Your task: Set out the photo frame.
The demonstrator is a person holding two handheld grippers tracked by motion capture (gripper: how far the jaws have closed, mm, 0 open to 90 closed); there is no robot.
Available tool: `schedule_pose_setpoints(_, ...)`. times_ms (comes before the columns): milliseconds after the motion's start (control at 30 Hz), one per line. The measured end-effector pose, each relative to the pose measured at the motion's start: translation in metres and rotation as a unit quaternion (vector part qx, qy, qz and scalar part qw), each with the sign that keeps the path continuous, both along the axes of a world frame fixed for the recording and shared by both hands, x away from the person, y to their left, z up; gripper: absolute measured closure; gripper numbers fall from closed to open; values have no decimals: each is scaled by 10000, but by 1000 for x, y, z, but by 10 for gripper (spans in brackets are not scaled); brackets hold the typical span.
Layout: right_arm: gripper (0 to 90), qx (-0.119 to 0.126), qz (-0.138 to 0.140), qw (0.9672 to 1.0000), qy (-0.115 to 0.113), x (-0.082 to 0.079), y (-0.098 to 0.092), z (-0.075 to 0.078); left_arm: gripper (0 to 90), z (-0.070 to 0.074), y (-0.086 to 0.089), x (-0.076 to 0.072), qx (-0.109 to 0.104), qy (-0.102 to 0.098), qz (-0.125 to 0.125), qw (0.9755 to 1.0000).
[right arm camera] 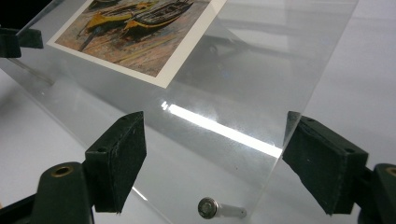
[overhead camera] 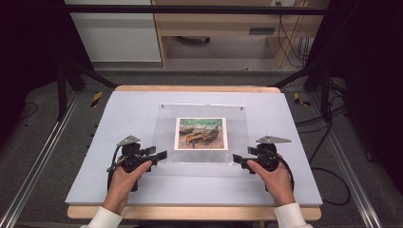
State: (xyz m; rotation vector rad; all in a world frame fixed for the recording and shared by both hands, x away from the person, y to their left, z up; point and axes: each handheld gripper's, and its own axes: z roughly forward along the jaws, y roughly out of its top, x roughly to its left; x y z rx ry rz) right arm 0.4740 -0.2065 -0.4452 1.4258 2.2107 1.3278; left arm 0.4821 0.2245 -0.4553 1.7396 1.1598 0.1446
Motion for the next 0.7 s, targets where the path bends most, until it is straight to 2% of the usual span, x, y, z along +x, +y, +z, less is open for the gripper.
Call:
schedule_pose_setpoints(233, 224, -45, 3, 10000, -31, -2, 0, 0, 329, 0, 0, -2, 21, -9, -2, 10000)
schedule_pose_setpoints(400, 223, -11, 8, 10000, -30, -1, 1, 0, 352, -1, 3, -1, -78, 39, 6, 10000)
schedule_pose_setpoints(700, 223, 4, 33, 10000, -52, 2, 0, 0, 356, -1, 3, -3, -100, 18, 41, 9999)
